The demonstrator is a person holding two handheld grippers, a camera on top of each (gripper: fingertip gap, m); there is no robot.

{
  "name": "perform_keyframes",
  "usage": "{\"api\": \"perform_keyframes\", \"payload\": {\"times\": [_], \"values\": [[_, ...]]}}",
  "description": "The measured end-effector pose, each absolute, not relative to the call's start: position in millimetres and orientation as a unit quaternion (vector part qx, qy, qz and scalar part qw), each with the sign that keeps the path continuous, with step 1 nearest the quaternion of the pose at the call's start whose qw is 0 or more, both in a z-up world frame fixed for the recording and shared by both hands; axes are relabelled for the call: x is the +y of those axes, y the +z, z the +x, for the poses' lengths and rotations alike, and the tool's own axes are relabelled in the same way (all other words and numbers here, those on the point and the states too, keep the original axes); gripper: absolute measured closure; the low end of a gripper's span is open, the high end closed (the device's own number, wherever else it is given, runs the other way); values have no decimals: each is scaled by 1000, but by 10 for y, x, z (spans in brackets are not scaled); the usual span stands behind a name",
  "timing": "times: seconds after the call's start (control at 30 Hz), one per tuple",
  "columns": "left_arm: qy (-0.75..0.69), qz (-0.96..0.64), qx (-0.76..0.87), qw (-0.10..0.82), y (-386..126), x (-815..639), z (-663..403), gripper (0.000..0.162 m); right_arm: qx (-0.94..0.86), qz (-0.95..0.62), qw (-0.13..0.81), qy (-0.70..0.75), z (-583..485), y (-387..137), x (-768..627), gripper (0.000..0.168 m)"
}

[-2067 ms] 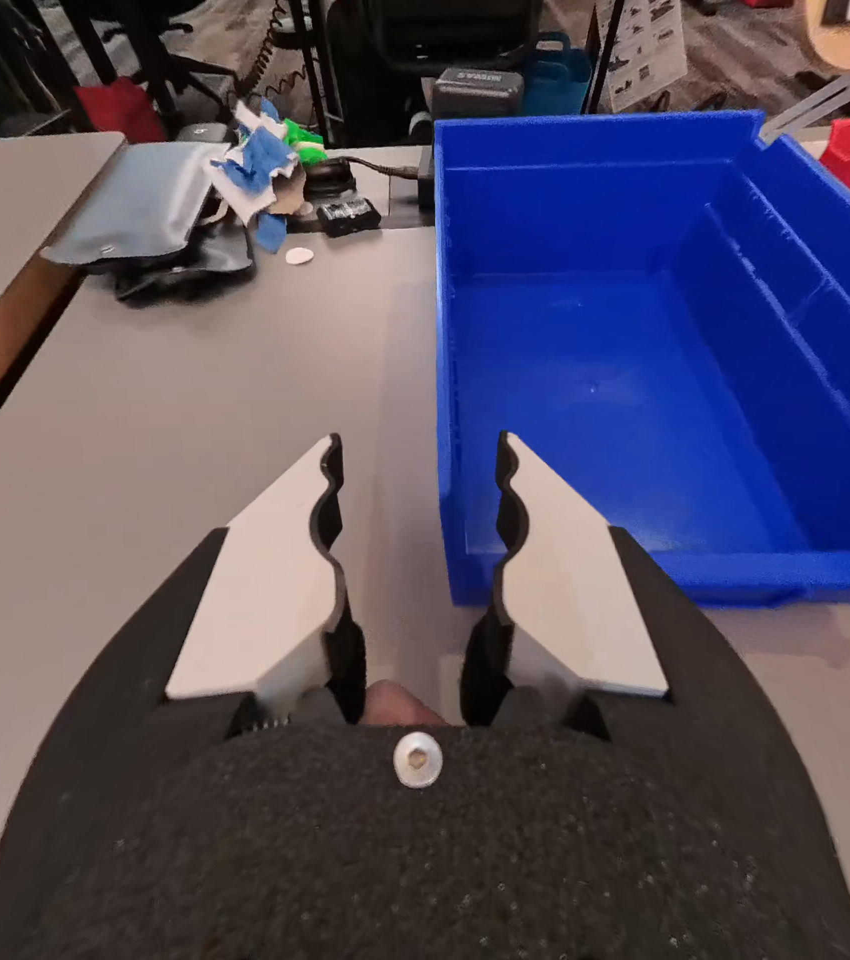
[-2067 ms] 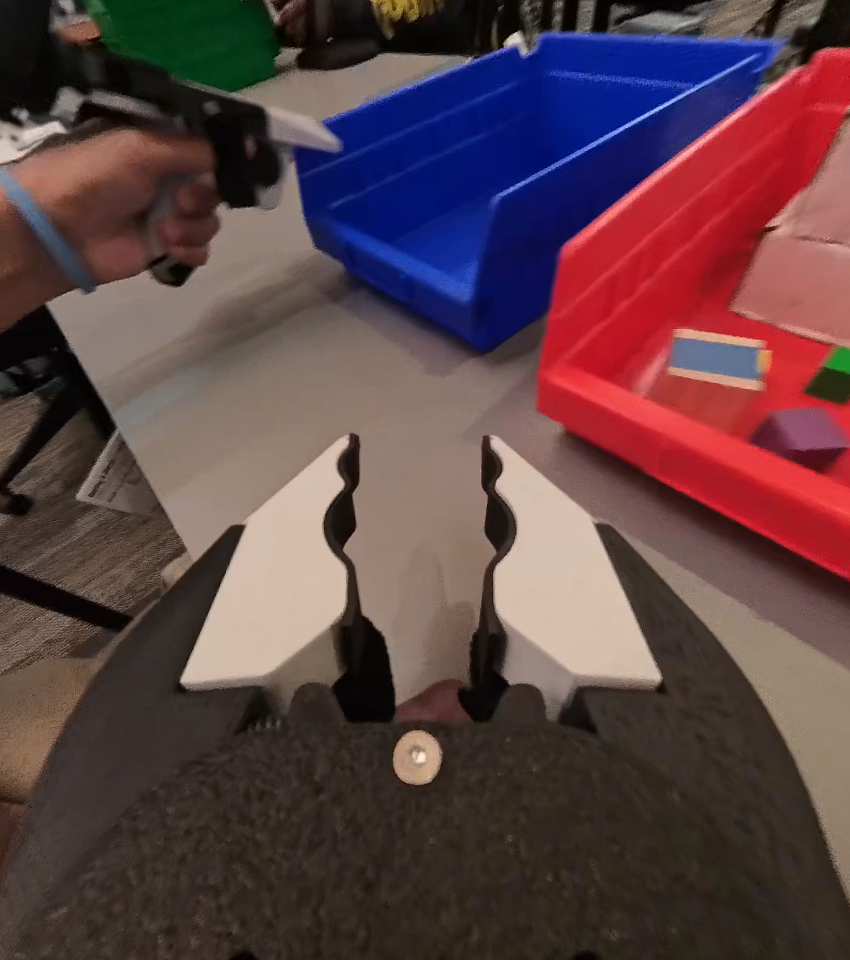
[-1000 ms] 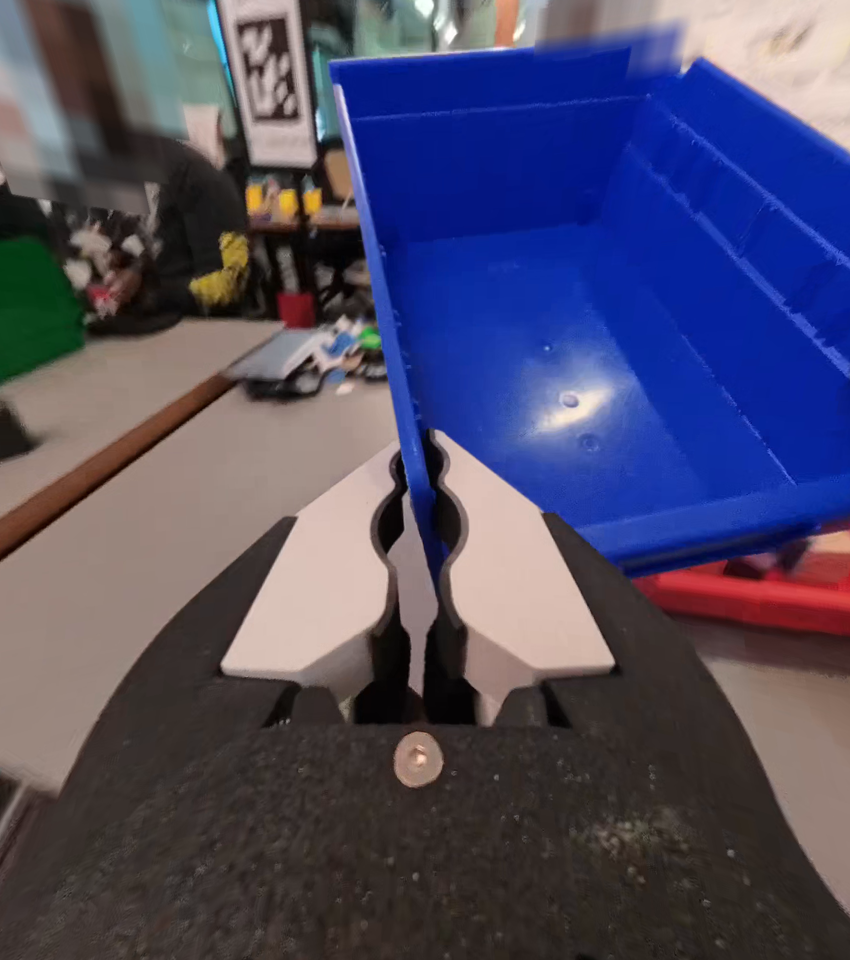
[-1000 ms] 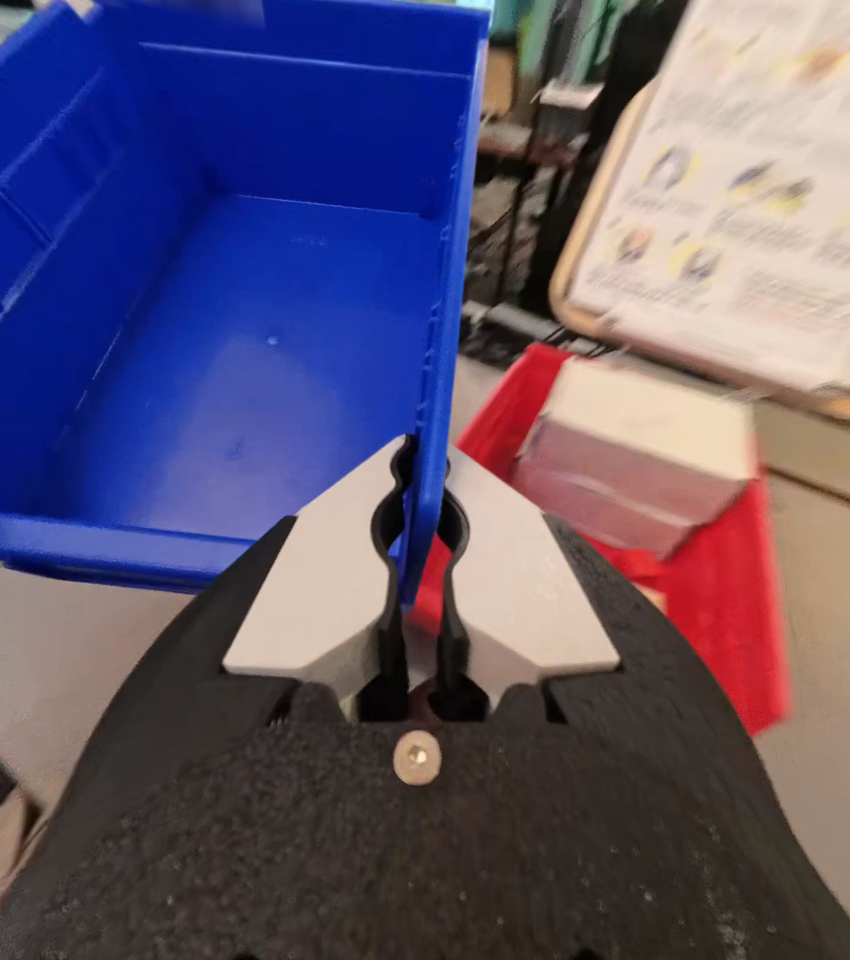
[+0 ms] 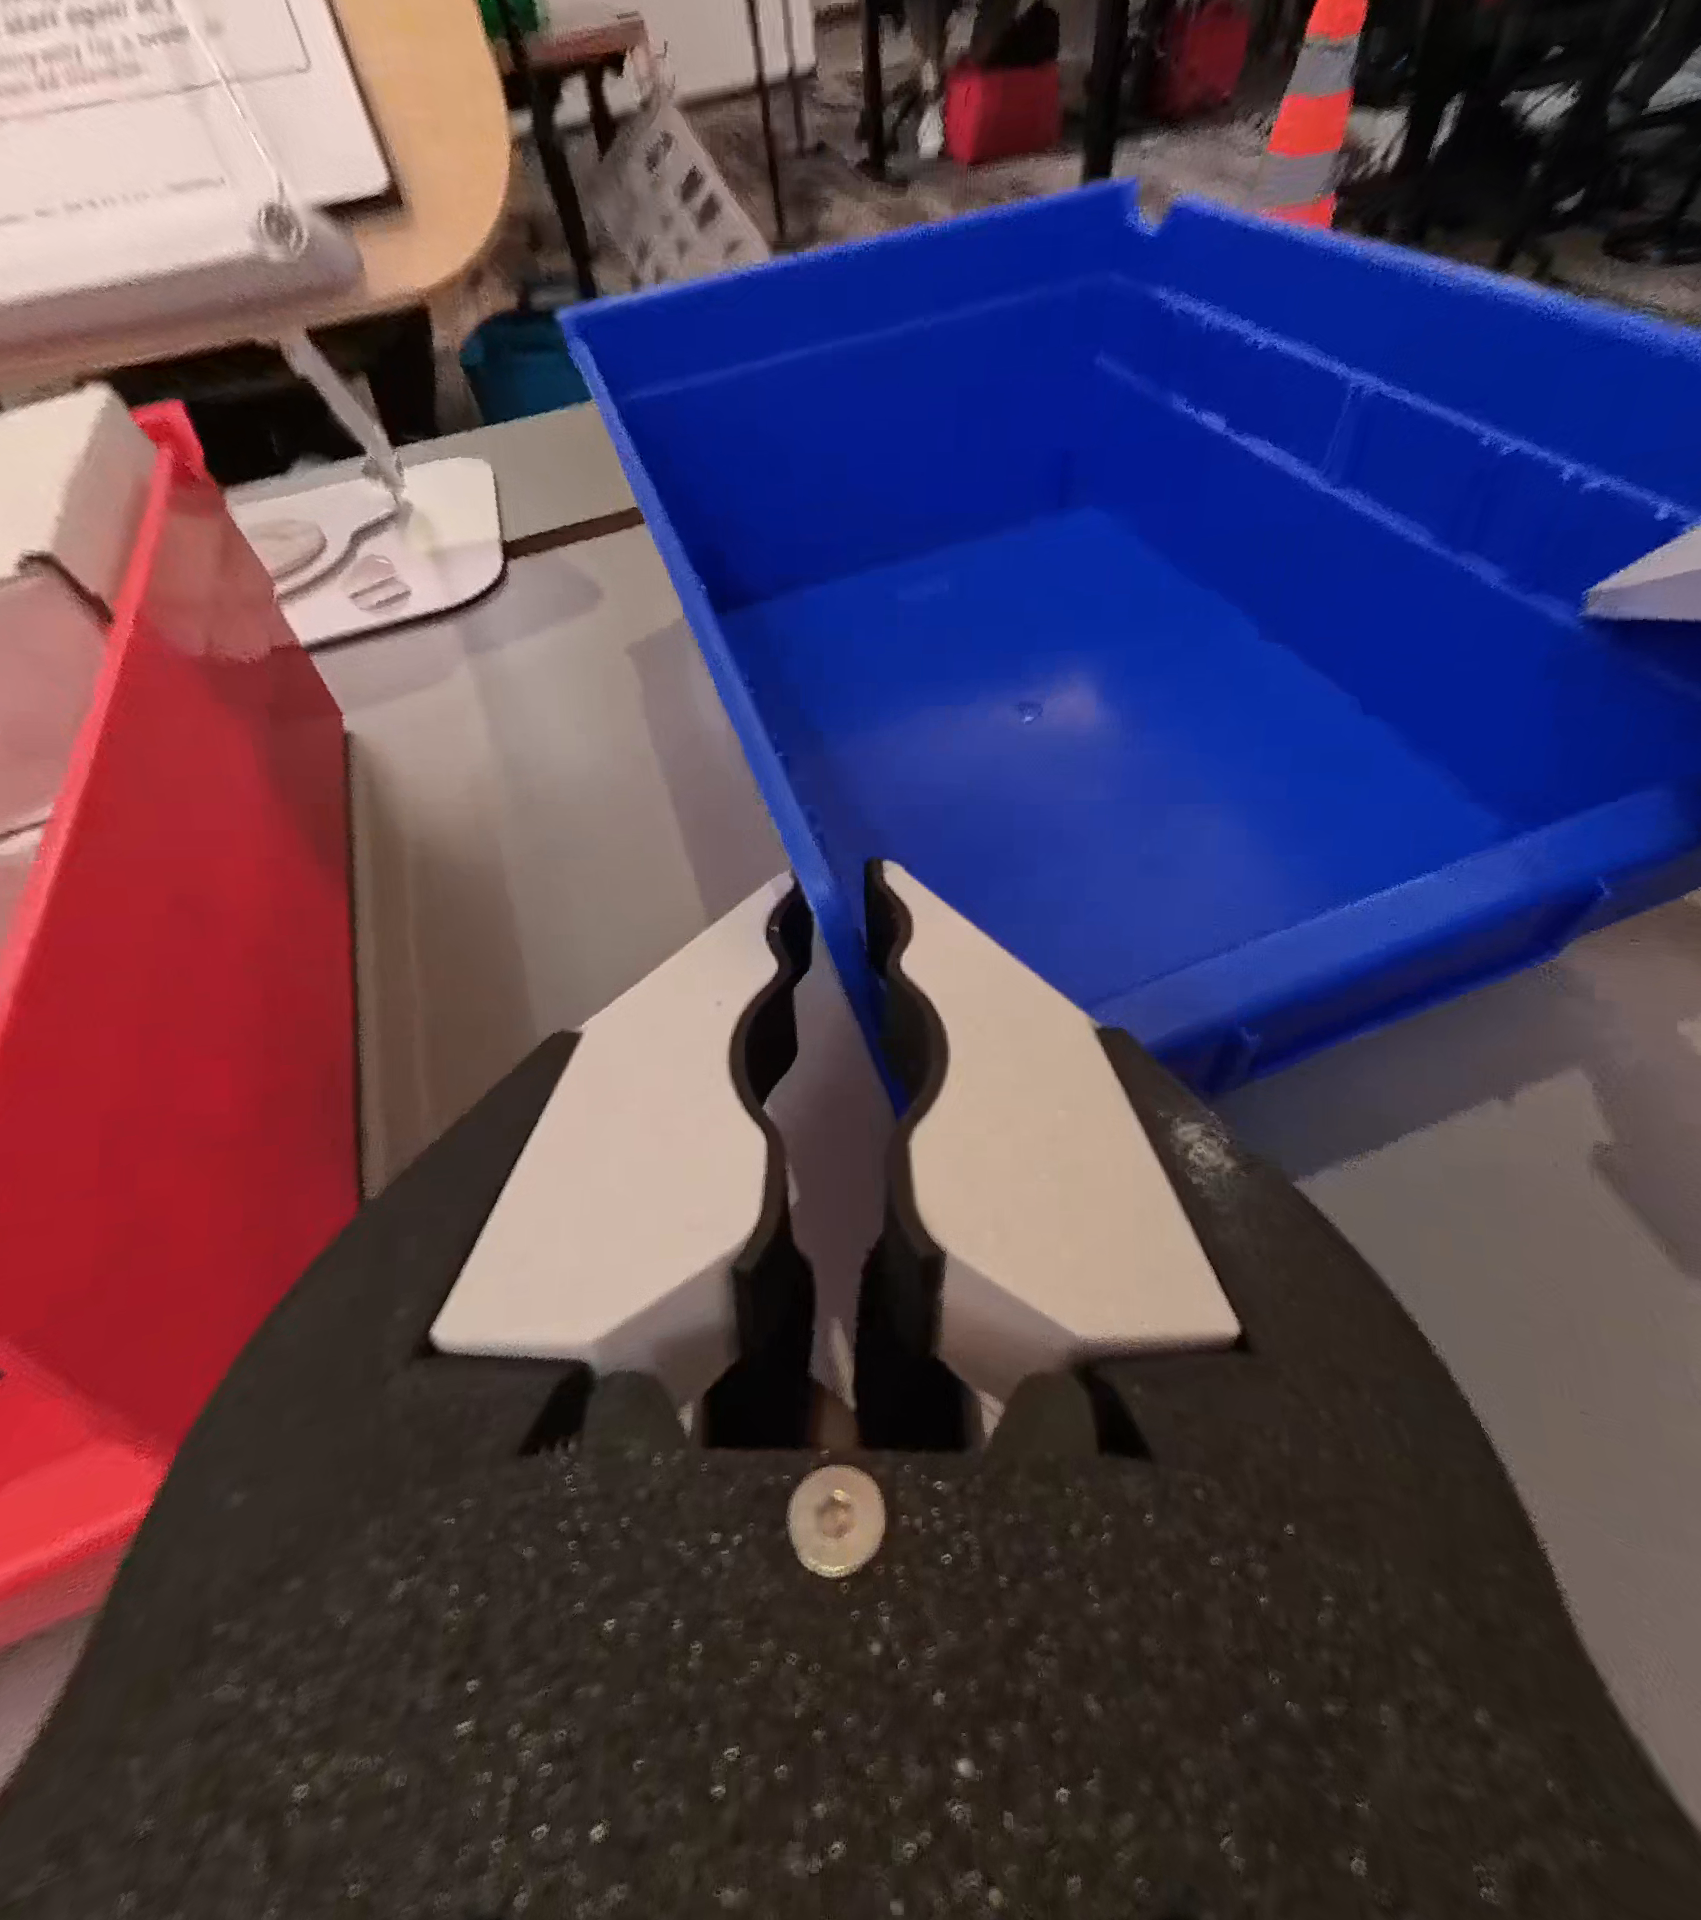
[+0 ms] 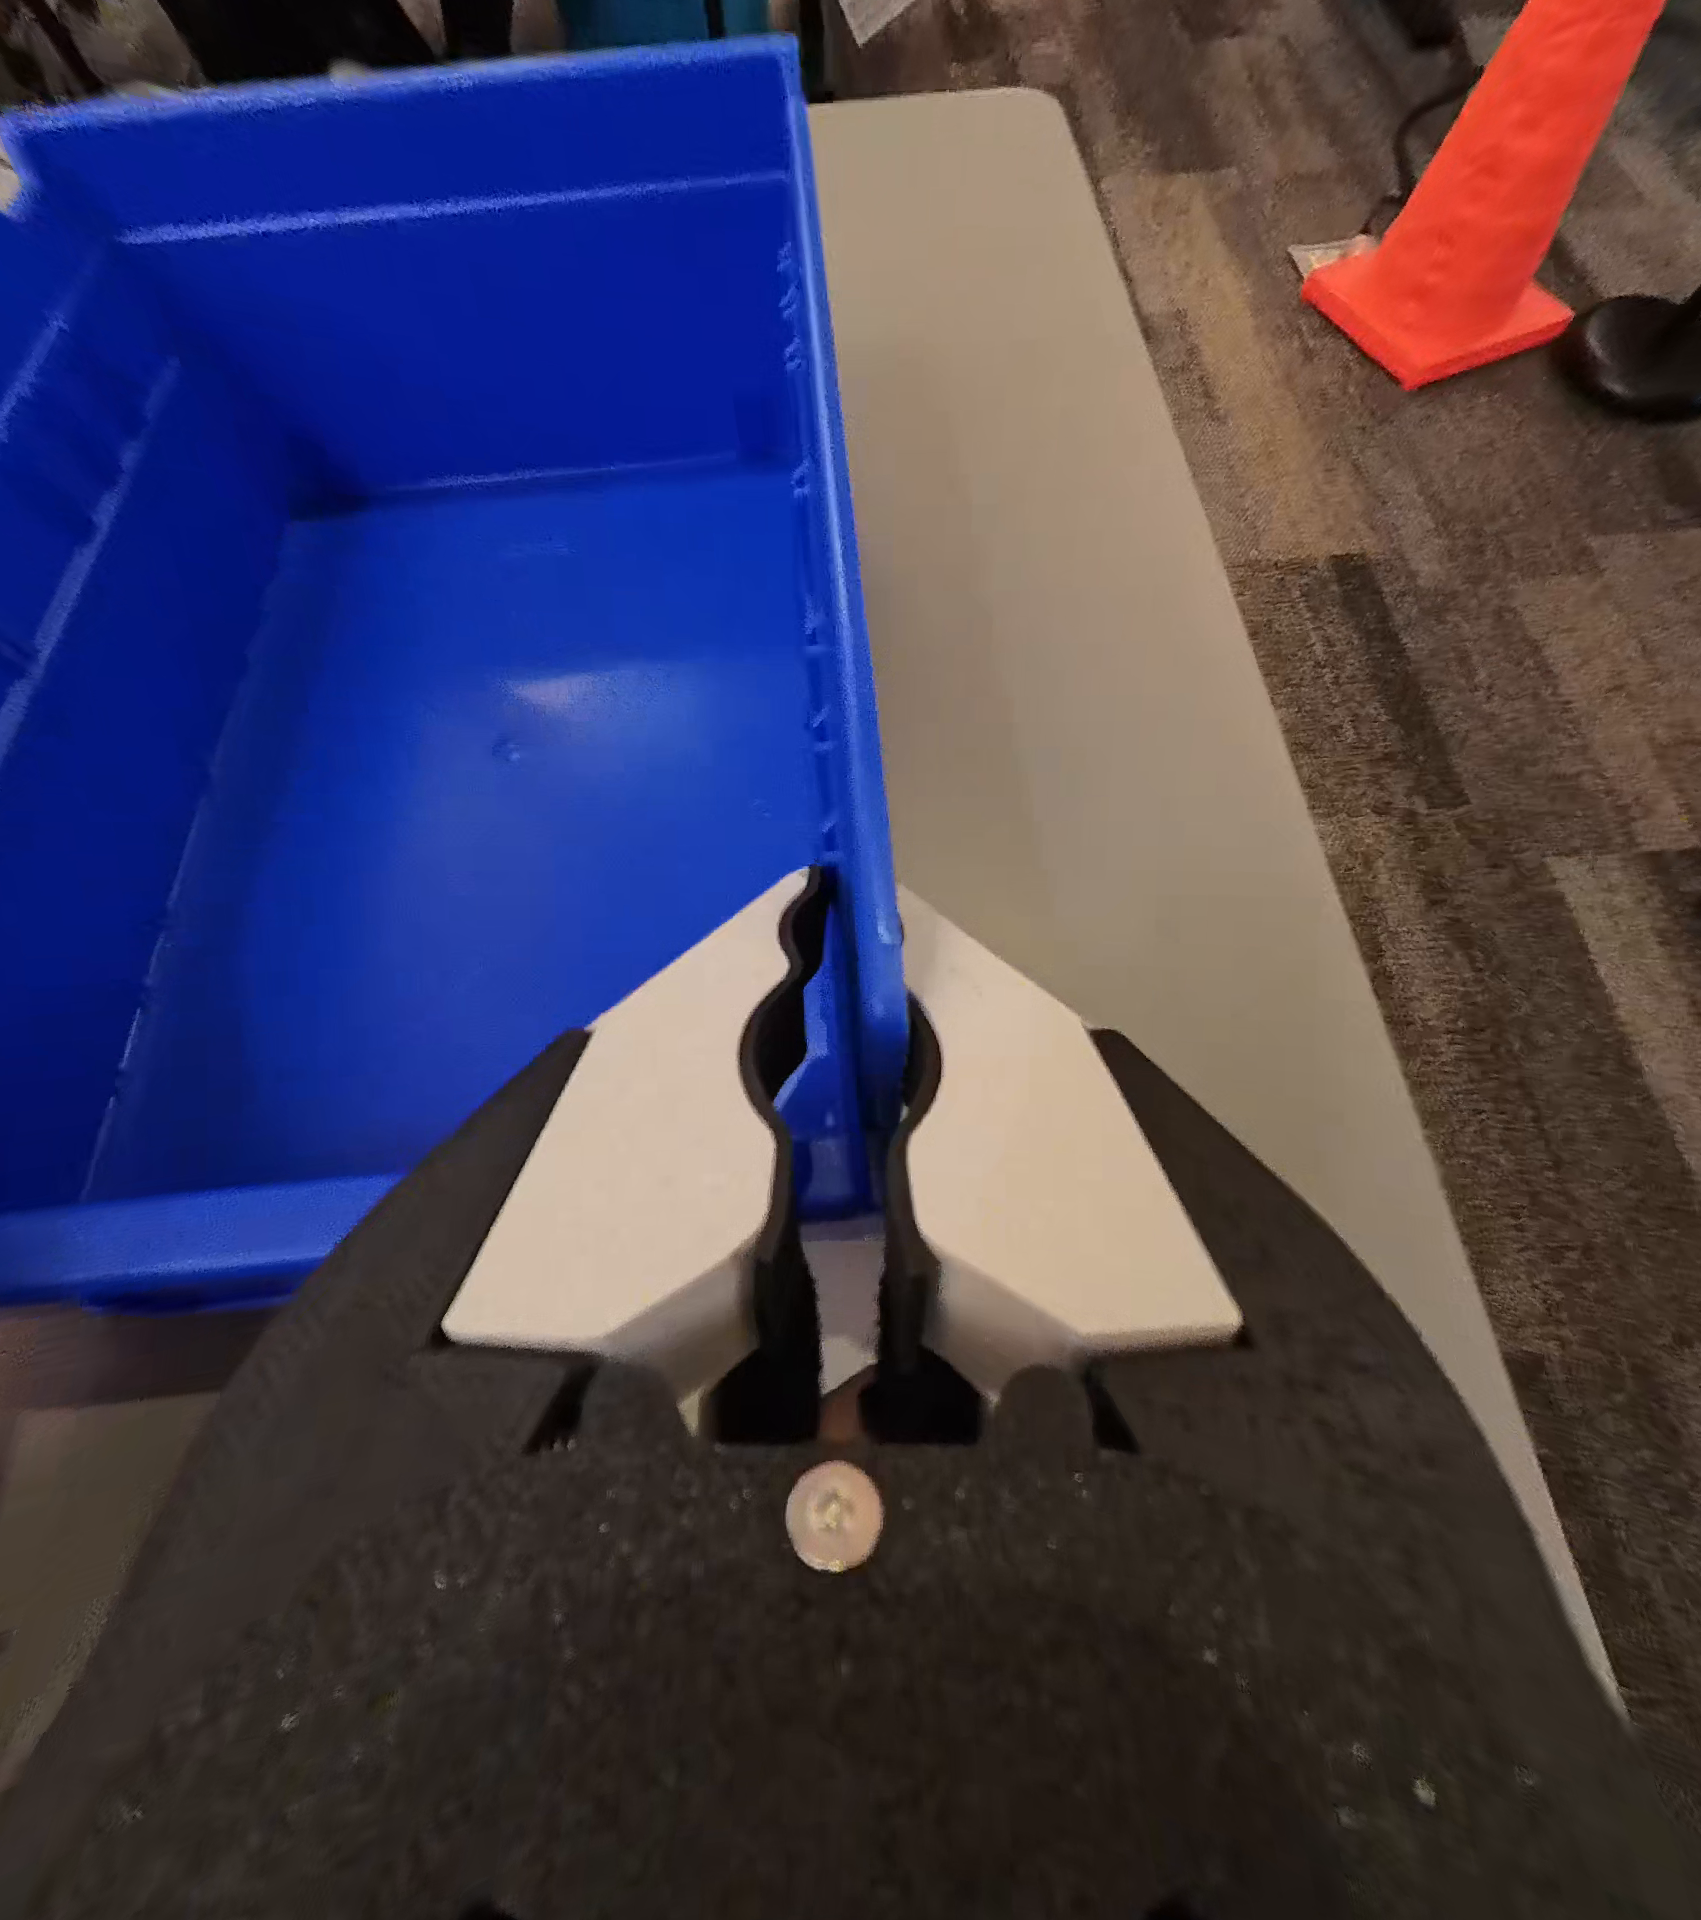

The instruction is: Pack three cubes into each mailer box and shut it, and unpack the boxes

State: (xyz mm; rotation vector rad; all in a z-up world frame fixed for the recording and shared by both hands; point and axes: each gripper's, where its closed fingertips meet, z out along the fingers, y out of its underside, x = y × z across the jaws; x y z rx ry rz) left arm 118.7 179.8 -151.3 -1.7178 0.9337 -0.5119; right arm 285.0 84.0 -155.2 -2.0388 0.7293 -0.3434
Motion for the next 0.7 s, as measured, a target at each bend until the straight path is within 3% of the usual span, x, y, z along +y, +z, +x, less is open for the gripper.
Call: {"api": "perform_keyframes", "payload": {"times": [0.1,0.37,0.5,0.57,0.7], "values": [[-208,-704,417,536,-1519,1763,1173,152,298,-827,457,-140,2856,-1614,838,161],[-187,-683,487,512,-1464,1710,954,120,317,-813,476,-108,2841,-1614,848,160],[-266,-664,439,543,-755,1619,546,119,246,-795,519,-194,2867,-1183,813,136],[-291,-644,407,579,-357,1693,266,120,221,-768,555,-231,2781,-806,829,135],[-287,-613,368,638,138,2109,-295,128,130,-737,647,-147,1971,-249,1245,120]]}}
